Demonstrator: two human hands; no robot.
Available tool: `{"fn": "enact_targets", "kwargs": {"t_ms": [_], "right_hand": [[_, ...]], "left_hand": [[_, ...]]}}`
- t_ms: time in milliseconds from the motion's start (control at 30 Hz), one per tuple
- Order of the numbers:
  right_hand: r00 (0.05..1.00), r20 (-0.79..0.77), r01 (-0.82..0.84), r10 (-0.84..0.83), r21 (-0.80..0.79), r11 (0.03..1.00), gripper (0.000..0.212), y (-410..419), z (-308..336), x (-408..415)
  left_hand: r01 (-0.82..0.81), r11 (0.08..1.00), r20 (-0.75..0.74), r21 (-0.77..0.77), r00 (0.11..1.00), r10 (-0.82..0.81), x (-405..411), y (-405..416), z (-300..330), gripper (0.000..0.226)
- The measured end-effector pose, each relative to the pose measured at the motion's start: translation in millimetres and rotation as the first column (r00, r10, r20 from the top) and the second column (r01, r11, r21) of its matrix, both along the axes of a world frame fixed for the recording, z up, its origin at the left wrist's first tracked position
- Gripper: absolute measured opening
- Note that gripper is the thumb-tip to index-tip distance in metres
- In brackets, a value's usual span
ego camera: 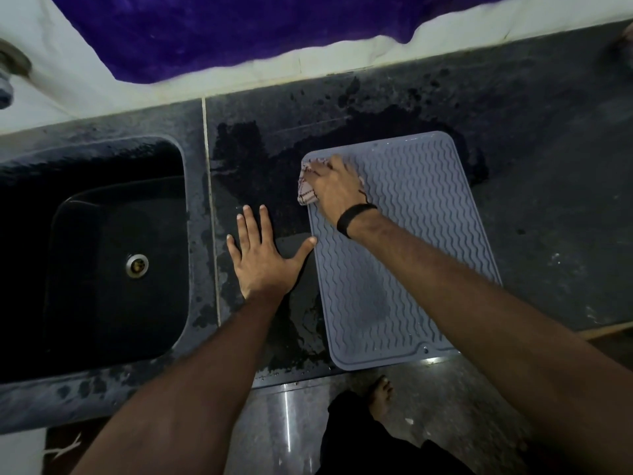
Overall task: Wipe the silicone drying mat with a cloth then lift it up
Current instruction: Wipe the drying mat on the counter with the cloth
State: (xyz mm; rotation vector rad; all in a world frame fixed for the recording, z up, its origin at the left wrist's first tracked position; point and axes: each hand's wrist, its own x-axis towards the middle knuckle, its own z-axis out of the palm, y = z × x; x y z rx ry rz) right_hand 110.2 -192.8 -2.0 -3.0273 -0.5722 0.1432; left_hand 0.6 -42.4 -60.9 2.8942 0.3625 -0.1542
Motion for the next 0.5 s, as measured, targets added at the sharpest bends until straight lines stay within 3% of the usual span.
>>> {"fn": "enact_targets", "kwargs": {"t_ms": [167, 300, 400, 500], "right_hand": [[0.999, -0.007, -0.049, 0.049, 0.072, 0.996, 0.051, -14, -3, -20], [0.993, 0.025, 0.116, -0.119, 0.104, 0.988, 0.055, -15, 8, 11], [0.971, -0.064, 0.231, -0.229, 0.017, 0.973, 0.036, -4, 11, 33], [0.980, -0.063, 0.193, -0.191, 0.035, 0.981, 0.026, 17, 7, 31]], "left_hand": [[0.001, 1.000, 0.010, -0.009, 1.000, -0.001, -1, 0, 0, 0.119], [0.003, 1.000, 0.011, -0.007, 1.000, -0.003, 0, 0, 0, 0.120], [0.000, 1.000, 0.005, -0.007, 1.000, 0.000, 0, 0, 0, 0.120], [-0.001, 1.000, -0.008, -0.006, 1.000, 0.001, 1, 0, 0, 0.120]]}}
